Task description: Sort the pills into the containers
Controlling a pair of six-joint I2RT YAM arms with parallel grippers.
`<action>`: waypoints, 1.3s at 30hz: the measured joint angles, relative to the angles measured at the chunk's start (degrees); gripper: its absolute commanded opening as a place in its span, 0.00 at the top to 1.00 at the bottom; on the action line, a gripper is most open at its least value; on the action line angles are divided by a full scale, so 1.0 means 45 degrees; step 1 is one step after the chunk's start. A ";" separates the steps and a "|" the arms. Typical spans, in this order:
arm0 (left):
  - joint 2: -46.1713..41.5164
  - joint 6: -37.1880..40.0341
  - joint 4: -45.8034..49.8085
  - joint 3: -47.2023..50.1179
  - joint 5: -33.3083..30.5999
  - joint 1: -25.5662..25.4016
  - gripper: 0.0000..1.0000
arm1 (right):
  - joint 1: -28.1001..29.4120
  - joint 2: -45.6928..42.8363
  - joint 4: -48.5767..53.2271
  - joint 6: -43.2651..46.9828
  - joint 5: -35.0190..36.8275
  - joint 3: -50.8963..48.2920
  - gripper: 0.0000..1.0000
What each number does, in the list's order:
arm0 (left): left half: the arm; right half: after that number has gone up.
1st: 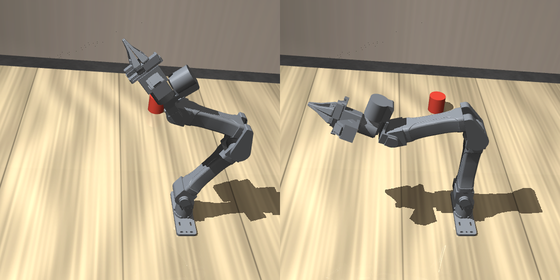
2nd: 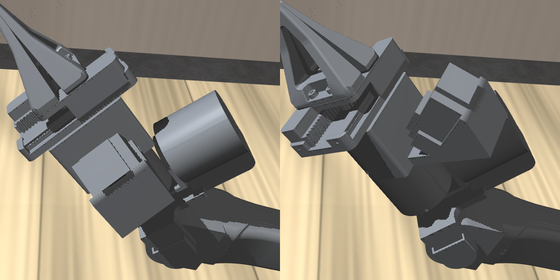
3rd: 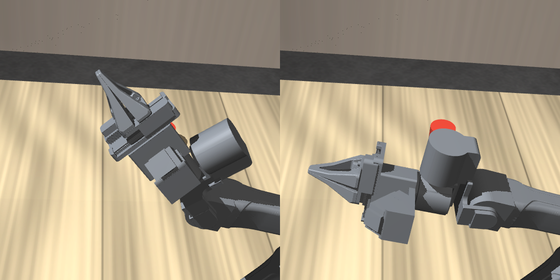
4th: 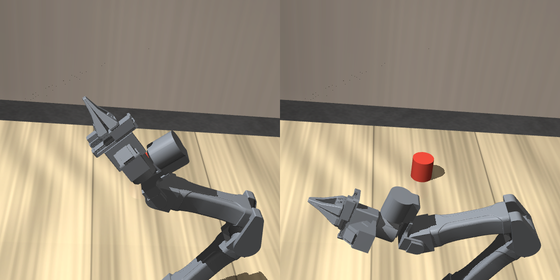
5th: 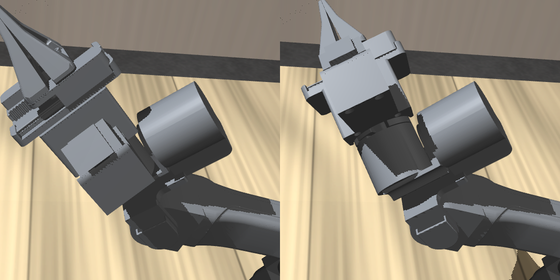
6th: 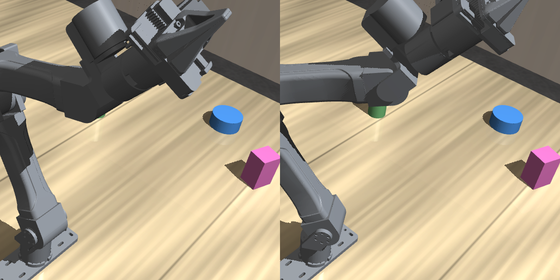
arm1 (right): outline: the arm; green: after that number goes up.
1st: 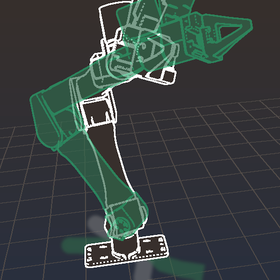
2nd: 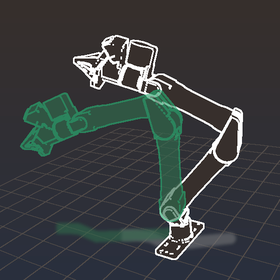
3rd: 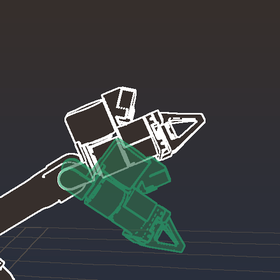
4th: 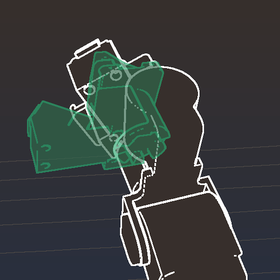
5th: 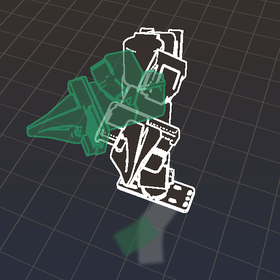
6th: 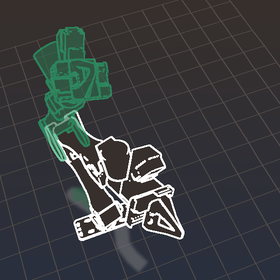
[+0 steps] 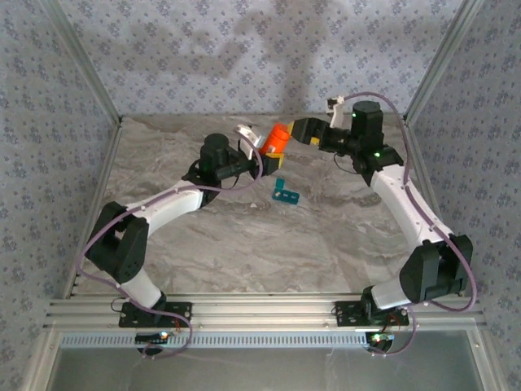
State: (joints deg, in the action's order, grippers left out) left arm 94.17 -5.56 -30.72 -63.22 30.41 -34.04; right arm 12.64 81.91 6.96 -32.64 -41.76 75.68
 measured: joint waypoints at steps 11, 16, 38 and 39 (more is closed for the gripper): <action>0.0753 -0.1797 -0.0461 -0.0801 0.3371 0.0423 1.00 | -0.0529 0.0107 0.0092 0.1423 -0.1904 0.0588 0.08; 0.1005 -0.2191 -0.0476 -0.1044 0.3997 0.0423 1.00 | -0.0379 0.0316 0.0087 0.1564 -0.2161 0.0865 0.08; 0.1112 -0.2608 -0.0466 -0.1277 0.4639 0.0398 1.00 | 0.0228 0.0923 0.0141 0.1904 -0.2273 0.0957 0.39; 0.1117 -0.2608 -0.0466 -0.1282 0.4639 0.0398 1.00 | 0.0253 0.0923 0.0146 0.1904 -0.2293 0.0957 0.41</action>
State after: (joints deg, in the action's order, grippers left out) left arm 99.20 -17.30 -32.82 -68.99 51.29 -32.25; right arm 13.78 86.06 7.62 -24.08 -52.07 79.99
